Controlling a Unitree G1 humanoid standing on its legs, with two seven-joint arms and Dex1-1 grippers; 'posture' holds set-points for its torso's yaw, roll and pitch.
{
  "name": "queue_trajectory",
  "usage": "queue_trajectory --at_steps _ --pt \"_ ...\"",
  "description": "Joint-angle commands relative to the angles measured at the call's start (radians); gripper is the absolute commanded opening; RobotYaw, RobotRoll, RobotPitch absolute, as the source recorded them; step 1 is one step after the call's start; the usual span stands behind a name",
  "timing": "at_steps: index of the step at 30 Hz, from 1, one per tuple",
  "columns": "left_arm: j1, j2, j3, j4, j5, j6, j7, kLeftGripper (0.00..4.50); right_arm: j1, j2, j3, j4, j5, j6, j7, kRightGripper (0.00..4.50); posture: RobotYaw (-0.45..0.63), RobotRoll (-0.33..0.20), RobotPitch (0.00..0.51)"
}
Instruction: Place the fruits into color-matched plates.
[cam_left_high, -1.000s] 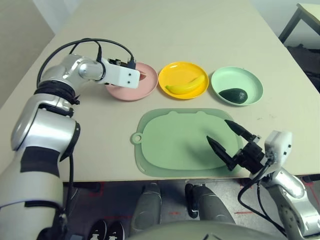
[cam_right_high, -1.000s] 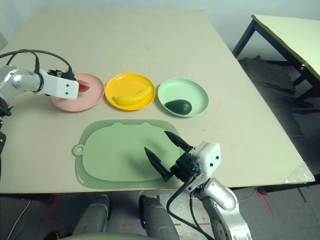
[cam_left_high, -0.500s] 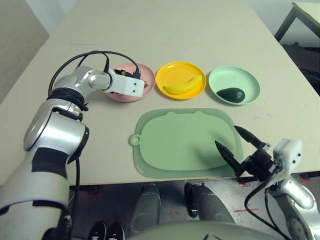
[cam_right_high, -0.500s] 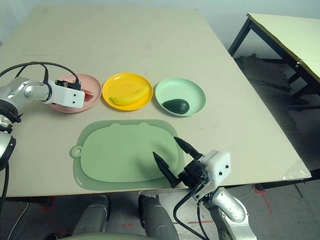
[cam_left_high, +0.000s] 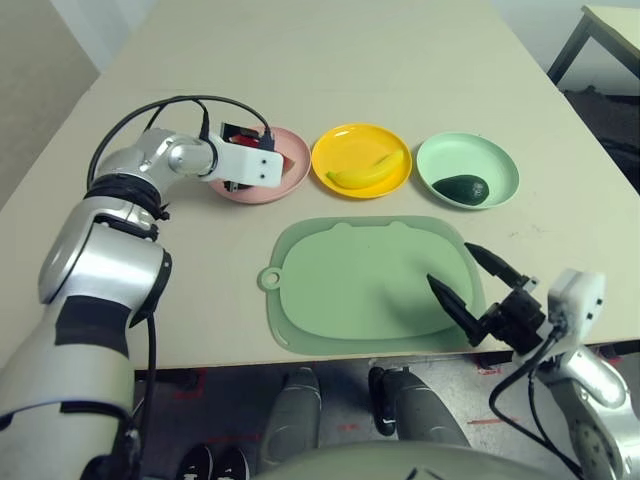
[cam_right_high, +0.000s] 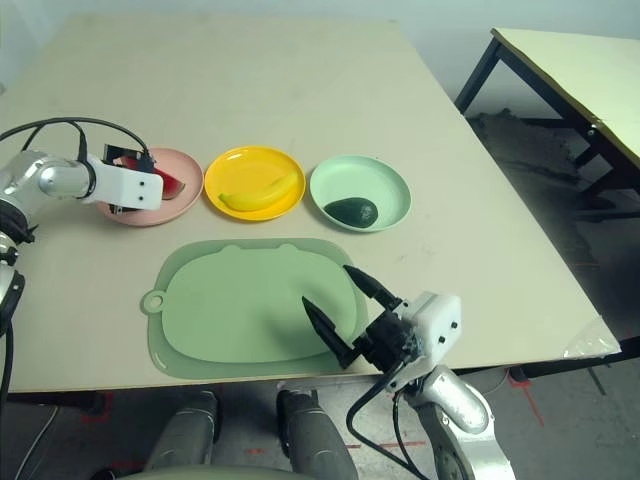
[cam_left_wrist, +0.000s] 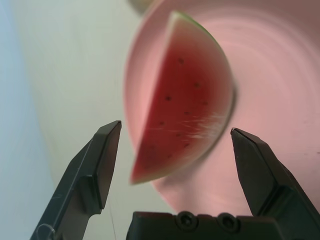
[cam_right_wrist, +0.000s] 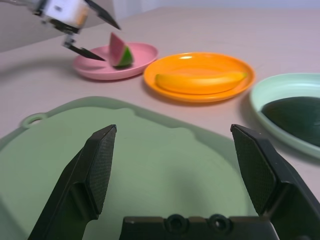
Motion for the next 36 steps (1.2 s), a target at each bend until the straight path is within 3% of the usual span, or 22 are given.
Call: queue_trajectory --at_steps 1,5,9,13,16,19,26,36 --pt "0.023 0.044 0.132 -0.072 -0.180 -0.017 -0.134 4.47 -0.059 -0.030 -0.114 0.122 0.049 0.013 -0.013 4.50 -0.02 0.000 0.163" --pt "0.218 0.126 0.347 -0.343 -0.483 0.149 -0.285 4.47 -0.163 -0.048 -0.307 0.356 0.133 0.006 -0.058 4.50 -0.04 0.000 0.156" --pt "0.612 0.193 0.613 -0.834 -0.735 0.522 -0.228 4.47 -0.148 -0.078 -0.408 0.486 0.151 -0.046 0.022 4.50 -0.02 0.000 0.149" --pt "0.928 0.130 0.849 -1.199 -0.886 0.840 -0.071 4.47 -0.143 -0.099 -0.452 0.635 0.122 -0.122 0.086 4.50 0.01 0.000 0.150" --pt "1.057 0.038 0.959 -1.336 -0.959 0.986 0.046 4.47 -0.185 -0.140 -0.464 0.788 0.090 -0.201 0.141 4.50 0.02 0.000 0.156" --pt "1.118 -0.049 0.992 -1.359 -0.976 1.040 0.130 4.47 -0.250 -0.186 -0.469 0.938 0.072 -0.273 0.200 4.50 0.02 0.000 0.160" --pt "1.212 -0.180 0.949 -1.276 -0.873 1.027 0.269 4.47 -0.315 -0.244 -0.473 1.155 0.053 -0.414 0.309 4.50 0.02 0.000 0.164" --pt "1.294 -0.210 0.862 -1.234 -0.788 0.936 0.261 4.47 -0.360 -0.245 -0.449 1.235 0.044 -0.468 0.344 4.50 0.04 0.000 0.168"
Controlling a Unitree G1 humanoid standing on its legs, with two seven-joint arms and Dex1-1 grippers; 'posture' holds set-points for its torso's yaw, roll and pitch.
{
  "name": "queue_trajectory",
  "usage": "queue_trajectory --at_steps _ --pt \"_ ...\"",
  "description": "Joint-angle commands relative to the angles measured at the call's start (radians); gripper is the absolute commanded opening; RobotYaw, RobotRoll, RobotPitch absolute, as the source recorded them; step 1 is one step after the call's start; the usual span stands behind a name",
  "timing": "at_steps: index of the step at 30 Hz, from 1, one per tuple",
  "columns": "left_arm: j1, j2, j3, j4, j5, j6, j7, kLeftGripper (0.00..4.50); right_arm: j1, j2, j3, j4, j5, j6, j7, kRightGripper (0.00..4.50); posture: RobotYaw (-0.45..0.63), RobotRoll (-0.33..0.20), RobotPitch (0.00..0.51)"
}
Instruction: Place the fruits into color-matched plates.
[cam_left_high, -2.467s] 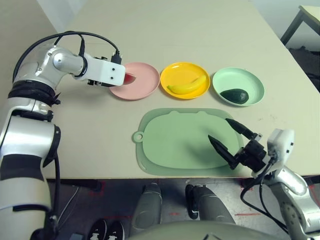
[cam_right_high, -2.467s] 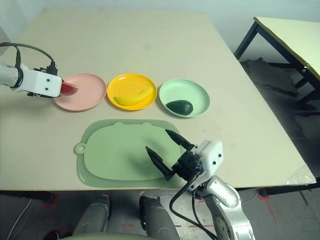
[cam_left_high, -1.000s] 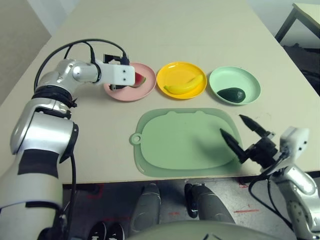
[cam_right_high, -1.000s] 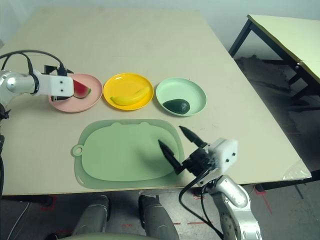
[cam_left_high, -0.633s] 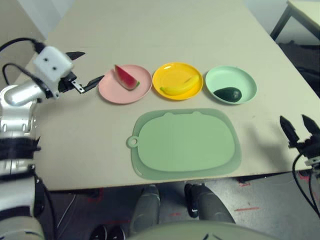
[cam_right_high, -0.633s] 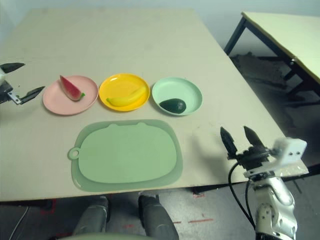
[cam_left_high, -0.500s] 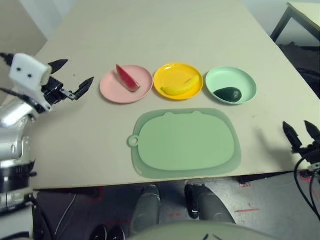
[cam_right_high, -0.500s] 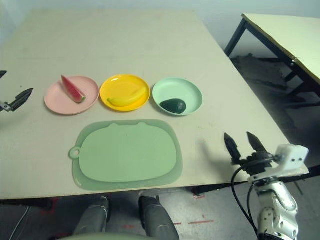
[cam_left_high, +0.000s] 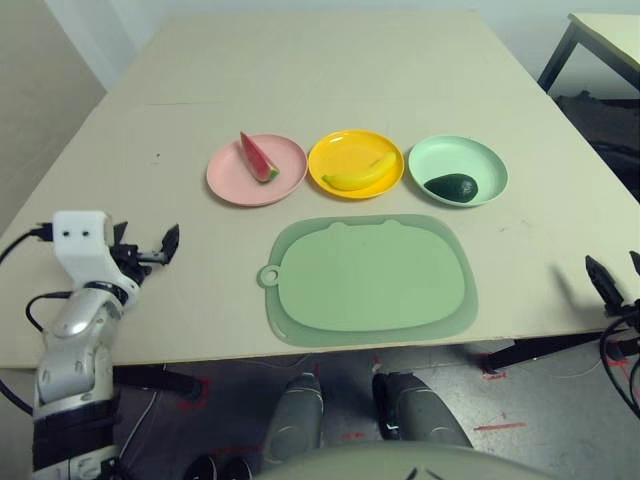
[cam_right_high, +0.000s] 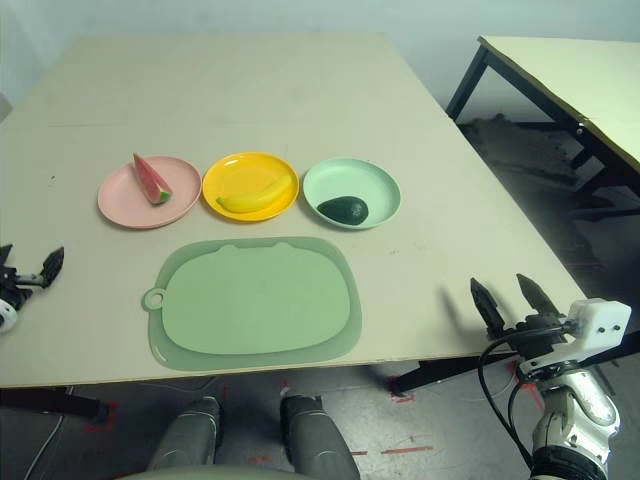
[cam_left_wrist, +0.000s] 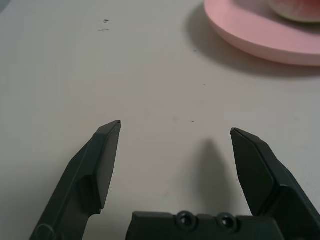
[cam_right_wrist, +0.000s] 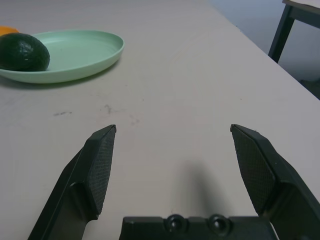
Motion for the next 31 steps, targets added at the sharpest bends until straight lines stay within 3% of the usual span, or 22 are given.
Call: queue_trajectory --at_steps 1,9,20,31 --pt "0.034 -0.007 -0.022 0.006 0.019 -0.036 -0.015 4.47 -0.016 -0.011 0.010 0.036 -0.022 -0.018 0.017 4.50 0.04 0.000 0.167" --pt "0.100 0.007 -0.019 -0.010 -0.005 -0.054 -0.089 4.47 -0.038 0.013 0.039 0.032 -0.036 -0.028 0.047 4.50 0.07 0.000 0.160" --pt "0.155 0.000 0.042 -0.058 -0.036 -0.073 -0.061 4.47 -0.056 0.028 0.064 0.015 -0.045 -0.002 0.039 4.50 0.16 0.000 0.158" --pt "0.143 -0.001 0.061 -0.040 -0.047 -0.083 -0.061 4.47 -0.033 0.041 0.061 -0.048 -0.040 0.023 0.009 4.50 0.15 0.000 0.171"
